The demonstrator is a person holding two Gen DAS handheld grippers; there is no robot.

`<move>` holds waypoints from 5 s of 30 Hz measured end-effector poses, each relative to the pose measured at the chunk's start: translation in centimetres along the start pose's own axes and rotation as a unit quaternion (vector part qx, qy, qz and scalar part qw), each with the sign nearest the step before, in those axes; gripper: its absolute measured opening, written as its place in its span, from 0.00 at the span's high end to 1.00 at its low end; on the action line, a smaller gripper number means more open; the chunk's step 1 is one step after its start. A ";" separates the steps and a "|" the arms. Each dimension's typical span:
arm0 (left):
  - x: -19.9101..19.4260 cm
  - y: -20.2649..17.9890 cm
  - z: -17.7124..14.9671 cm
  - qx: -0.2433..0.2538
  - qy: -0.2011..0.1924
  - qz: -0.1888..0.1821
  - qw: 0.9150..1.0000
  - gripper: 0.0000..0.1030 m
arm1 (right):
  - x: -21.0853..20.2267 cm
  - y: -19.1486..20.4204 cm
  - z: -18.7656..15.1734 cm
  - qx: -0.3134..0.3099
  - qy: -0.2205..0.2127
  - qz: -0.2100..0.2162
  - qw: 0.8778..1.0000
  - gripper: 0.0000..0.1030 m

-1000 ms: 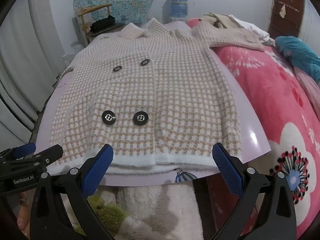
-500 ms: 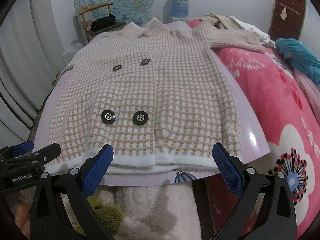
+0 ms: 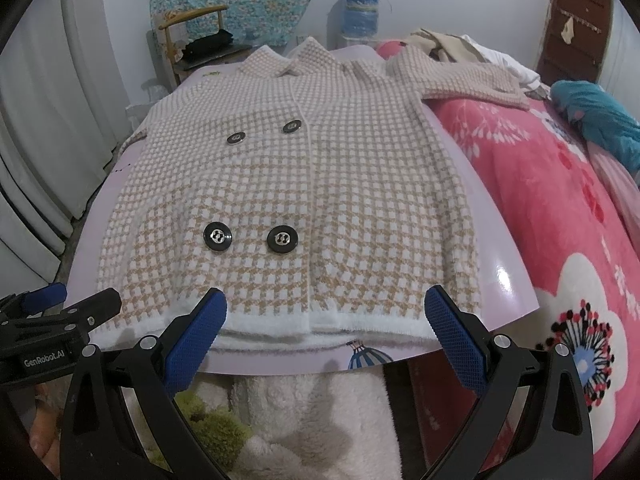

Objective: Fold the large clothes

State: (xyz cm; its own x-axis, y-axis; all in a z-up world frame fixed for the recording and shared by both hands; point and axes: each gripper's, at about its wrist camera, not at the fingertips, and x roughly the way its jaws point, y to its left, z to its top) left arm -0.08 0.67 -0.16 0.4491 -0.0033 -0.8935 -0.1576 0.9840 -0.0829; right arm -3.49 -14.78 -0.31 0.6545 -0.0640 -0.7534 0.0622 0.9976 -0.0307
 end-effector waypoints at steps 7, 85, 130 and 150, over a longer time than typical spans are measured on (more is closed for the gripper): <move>0.0 0.0 0.0 -0.001 0.000 0.000 1.000 0.05 | -0.2 0.2 0.0 -0.003 -0.001 -0.002 1.000 0.07; 4.5 6.8 11.6 -0.029 -0.030 0.021 0.999 0.05 | 5.2 5.5 10.4 -0.055 -0.042 -0.020 0.997 0.07; 5.5 14.3 14.5 -0.112 -0.103 0.056 0.987 0.05 | 11.0 12.4 14.0 -0.123 -0.006 0.023 0.992 0.08; 6.8 17.0 14.8 -0.120 -0.092 0.112 0.982 0.05 | 12.2 14.0 13.6 -0.140 0.010 0.039 0.989 0.08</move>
State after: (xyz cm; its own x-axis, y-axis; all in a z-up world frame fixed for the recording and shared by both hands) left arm 13.31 20.02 -1.07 0.5270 0.2622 -0.8084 -0.4641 0.8857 -0.0153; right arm 15.61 -2.00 -0.93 0.6338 0.0105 -0.7734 -0.2000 0.9681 -0.1507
